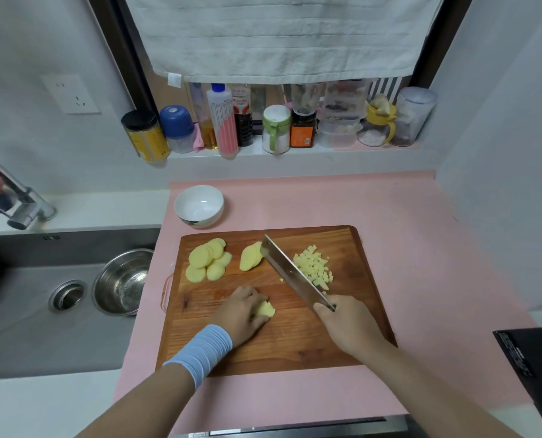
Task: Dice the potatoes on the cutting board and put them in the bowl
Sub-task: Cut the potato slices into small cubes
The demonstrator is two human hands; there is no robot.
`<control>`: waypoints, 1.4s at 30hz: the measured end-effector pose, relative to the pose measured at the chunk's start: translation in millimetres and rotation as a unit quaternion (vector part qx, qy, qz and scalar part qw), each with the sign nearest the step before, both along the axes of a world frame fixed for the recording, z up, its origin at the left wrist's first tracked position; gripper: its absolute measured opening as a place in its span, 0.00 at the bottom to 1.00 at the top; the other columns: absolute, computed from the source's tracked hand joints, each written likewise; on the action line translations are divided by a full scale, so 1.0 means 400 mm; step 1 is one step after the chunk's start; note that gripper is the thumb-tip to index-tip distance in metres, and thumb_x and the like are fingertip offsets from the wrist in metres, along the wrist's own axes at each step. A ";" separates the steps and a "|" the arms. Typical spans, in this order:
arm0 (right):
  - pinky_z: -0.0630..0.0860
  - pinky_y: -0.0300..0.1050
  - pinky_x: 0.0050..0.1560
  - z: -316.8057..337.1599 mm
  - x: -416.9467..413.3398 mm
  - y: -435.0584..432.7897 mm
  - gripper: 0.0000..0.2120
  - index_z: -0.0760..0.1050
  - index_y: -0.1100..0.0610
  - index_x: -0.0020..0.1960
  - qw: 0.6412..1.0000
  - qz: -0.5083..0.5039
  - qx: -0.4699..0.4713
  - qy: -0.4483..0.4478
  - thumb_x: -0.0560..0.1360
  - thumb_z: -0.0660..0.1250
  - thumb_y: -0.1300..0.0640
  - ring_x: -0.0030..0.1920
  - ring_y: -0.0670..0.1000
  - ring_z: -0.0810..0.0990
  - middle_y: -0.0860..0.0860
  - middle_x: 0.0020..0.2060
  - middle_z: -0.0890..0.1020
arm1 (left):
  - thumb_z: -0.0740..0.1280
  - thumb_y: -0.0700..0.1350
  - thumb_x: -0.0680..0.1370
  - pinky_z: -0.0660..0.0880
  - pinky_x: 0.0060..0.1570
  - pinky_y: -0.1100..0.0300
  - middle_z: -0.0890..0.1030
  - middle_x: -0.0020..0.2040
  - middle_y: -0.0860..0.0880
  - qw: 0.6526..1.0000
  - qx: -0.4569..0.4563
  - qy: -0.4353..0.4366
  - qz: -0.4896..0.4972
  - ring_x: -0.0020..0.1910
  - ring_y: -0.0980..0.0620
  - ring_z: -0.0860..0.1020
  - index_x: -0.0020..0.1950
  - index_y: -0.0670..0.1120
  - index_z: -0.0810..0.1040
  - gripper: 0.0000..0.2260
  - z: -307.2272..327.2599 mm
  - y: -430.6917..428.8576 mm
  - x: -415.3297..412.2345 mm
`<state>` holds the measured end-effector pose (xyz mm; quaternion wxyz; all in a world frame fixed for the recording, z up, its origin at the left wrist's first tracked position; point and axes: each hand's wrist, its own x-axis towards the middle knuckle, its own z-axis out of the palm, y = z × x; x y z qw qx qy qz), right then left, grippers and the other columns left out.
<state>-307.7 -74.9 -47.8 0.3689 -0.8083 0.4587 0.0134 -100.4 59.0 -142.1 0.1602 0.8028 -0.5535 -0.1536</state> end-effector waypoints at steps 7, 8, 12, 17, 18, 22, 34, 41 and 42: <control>0.67 0.41 0.31 -0.011 -0.002 0.035 0.19 0.67 0.45 0.31 0.995 0.054 -0.032 0.073 0.81 0.61 0.46 0.34 0.46 0.77 0.44 0.29 0.76 | 0.73 0.53 0.73 0.67 0.63 0.60 0.76 0.60 0.51 0.991 -0.061 0.028 0.119 0.60 0.50 0.71 0.70 0.49 0.72 0.27 -0.018 0.000 -0.052; 0.69 0.41 0.32 -0.016 -0.001 0.039 0.19 0.69 0.45 0.32 0.995 0.058 -0.030 0.079 0.81 0.61 0.46 0.35 0.46 0.78 0.44 0.31 0.77 | 0.74 0.54 0.71 0.68 0.61 0.59 0.76 0.58 0.51 0.991 -0.067 0.017 0.117 0.58 0.50 0.71 0.68 0.49 0.73 0.27 -0.021 0.009 -0.047; 0.69 0.40 0.31 -0.028 0.001 0.058 0.13 0.79 0.45 0.43 0.994 0.071 -0.020 0.085 0.82 0.60 0.45 0.36 0.45 0.80 0.43 0.34 0.80 | 0.75 0.53 0.70 0.73 0.53 0.56 0.76 0.49 0.52 0.988 -0.084 -0.013 0.128 0.49 0.51 0.72 0.56 0.47 0.79 0.18 -0.043 0.055 -0.034; 0.71 0.39 0.31 -0.030 0.017 0.075 0.13 0.80 0.46 0.46 0.994 0.076 -0.009 0.080 0.83 0.60 0.46 0.35 0.45 0.80 0.43 0.34 0.81 | 0.75 0.47 0.72 0.75 0.52 0.52 0.76 0.46 0.50 0.984 -0.110 0.015 0.139 0.48 0.49 0.72 0.56 0.46 0.81 0.14 -0.064 0.054 -0.054; 0.73 0.39 0.32 -0.030 0.020 0.076 0.13 0.80 0.46 0.46 0.994 0.075 -0.009 0.081 0.83 0.60 0.46 0.35 0.46 0.80 0.43 0.34 0.81 | 0.75 0.47 0.72 0.75 0.52 0.52 0.76 0.46 0.50 0.983 -0.114 0.018 0.142 0.47 0.49 0.72 0.56 0.46 0.81 0.14 -0.066 0.052 -0.058; 0.79 0.43 0.36 -0.032 0.022 0.076 0.13 0.79 0.46 0.45 0.993 0.077 -0.017 0.084 0.83 0.59 0.45 0.35 0.46 0.81 0.43 0.34 0.81 | 0.73 0.49 0.72 0.73 0.51 0.57 0.75 0.49 0.50 0.984 -0.132 0.000 0.123 0.48 0.50 0.71 0.57 0.46 0.79 0.15 -0.065 0.057 -0.063; 0.82 0.49 0.45 -0.012 0.025 0.133 0.13 0.80 0.45 0.54 0.990 0.088 -0.094 0.062 0.83 0.56 0.46 0.40 0.47 0.81 0.43 0.38 0.82 | 0.71 0.42 0.73 0.75 0.39 0.56 0.75 0.42 0.49 0.983 -0.169 -0.073 0.006 0.42 0.50 0.72 0.39 0.44 0.78 0.04 -0.062 0.032 -0.043; 0.81 0.47 0.47 -0.021 0.020 0.154 0.14 0.79 0.46 0.58 0.986 0.090 -0.113 0.080 0.84 0.55 0.46 0.43 0.48 0.82 0.44 0.43 0.83 | 0.72 0.40 0.72 0.73 0.40 0.57 0.74 0.40 0.50 0.982 -0.180 -0.048 0.020 0.41 0.50 0.72 0.39 0.44 0.77 0.05 -0.065 0.028 -0.046; 0.81 0.47 0.46 -0.021 0.019 0.153 0.14 0.79 0.46 0.57 0.986 0.089 -0.110 0.084 0.84 0.55 0.46 0.43 0.48 0.81 0.43 0.43 0.83 | 0.71 0.40 0.72 0.74 0.40 0.56 0.74 0.40 0.50 0.982 -0.181 -0.045 0.020 0.41 0.49 0.72 0.39 0.44 0.77 0.05 -0.067 0.027 -0.046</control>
